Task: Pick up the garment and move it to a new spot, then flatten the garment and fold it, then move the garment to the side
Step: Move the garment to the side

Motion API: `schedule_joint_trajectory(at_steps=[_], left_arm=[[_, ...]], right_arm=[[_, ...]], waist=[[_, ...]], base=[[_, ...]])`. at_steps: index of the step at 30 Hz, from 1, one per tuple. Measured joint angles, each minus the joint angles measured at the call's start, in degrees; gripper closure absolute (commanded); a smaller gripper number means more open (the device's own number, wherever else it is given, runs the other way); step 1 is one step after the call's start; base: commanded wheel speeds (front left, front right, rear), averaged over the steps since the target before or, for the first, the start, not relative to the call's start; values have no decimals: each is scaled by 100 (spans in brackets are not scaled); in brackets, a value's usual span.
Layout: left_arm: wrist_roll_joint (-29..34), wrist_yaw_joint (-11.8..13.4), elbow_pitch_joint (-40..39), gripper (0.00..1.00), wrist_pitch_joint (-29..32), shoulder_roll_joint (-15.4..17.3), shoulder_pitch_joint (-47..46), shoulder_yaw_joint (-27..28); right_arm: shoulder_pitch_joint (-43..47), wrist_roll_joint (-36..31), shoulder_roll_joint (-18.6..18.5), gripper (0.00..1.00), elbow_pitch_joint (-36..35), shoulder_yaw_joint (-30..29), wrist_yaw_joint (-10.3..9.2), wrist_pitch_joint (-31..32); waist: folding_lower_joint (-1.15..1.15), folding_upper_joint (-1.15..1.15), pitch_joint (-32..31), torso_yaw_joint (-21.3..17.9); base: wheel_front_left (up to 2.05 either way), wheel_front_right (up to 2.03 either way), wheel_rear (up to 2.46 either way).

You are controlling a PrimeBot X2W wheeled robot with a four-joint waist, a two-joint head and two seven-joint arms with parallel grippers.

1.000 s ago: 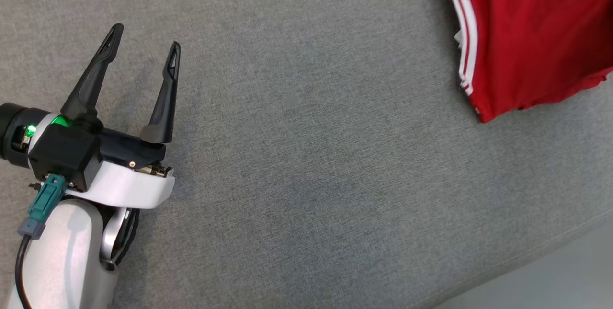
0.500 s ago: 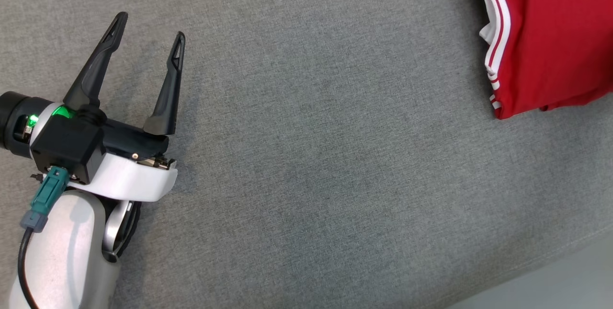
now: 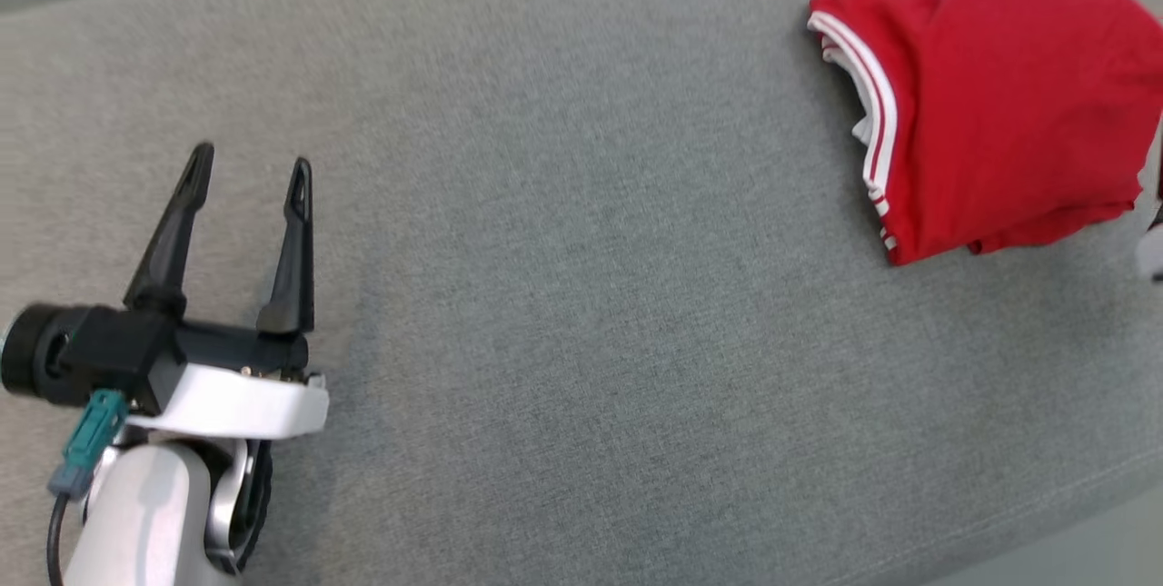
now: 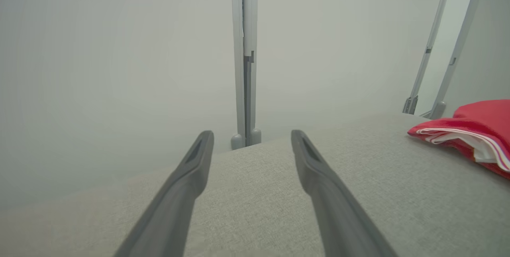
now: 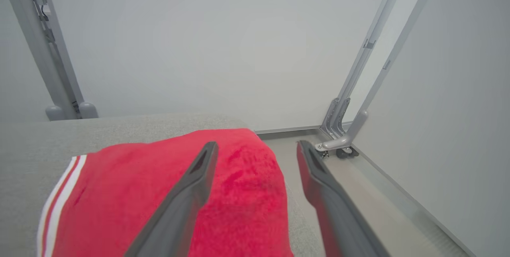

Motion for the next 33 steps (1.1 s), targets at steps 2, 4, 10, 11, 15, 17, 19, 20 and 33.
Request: schedule_joint_trajectory(at_steps=[2, 4, 10, 11, 15, 17, 19, 20, 33], left_arm=[[-74, 55, 51, 0, -22, -47, 168, 49], [-146, 97, 66, 0, -25, -65, 339, 97], [-230, 175, 48, 0, -67, -98, 602, 164], [-234, 190, 48, 0, -74, -99, 648, 177], [-277, 240, 65, 0, -73, -101, 843, 185], [-276, 266, 82, 0, -67, -105, 937, 178], [-267, 308, 100, 0, -65, -99, 1031, 177], [-263, 337, 107, 0, -63, -98, 1081, 176], [-271, 458, 127, 0, 76, -9, 1771, 166]], right_arm=[[385, -89, 126, 0, -432, -159, 0, 0], [720, -180, 267, 0, -886, -288, 0, -1], [1496, -403, 700, 0, -1908, -436, 0, -1], [1622, -449, 805, 0, -2092, -432, 0, 0], [2045, -631, 1131, 0, -2741, -310, 0, 152], [2240, -689, 1256, 0, -3019, -223, 0, 253], [2401, -749, 1384, 0, -3243, -176, 0, 392], [2482, -782, 1427, 0, -3340, -143, 0, 437], [3509, -942, 1846, 0, -3753, -127, 0, 977]], waist=[[0, 0, -194, 49], [0, 0, -383, 112], [0, 0, -748, 360], [0, 0, -810, 417], [0, 0, -1066, 623], [0, 0, -1190, 718], [0, 0, -1315, 809], [0, 0, -1375, 855], [0, 0, -2129, 1262]], base=[[0, 0, 0], [0, 0, 0], [0, 0, 0], [0, 0, 0], [0, 0, 0], [0, 0, 0], [0, 0, 0], [0, 0, 0], [0, 0, 0]])
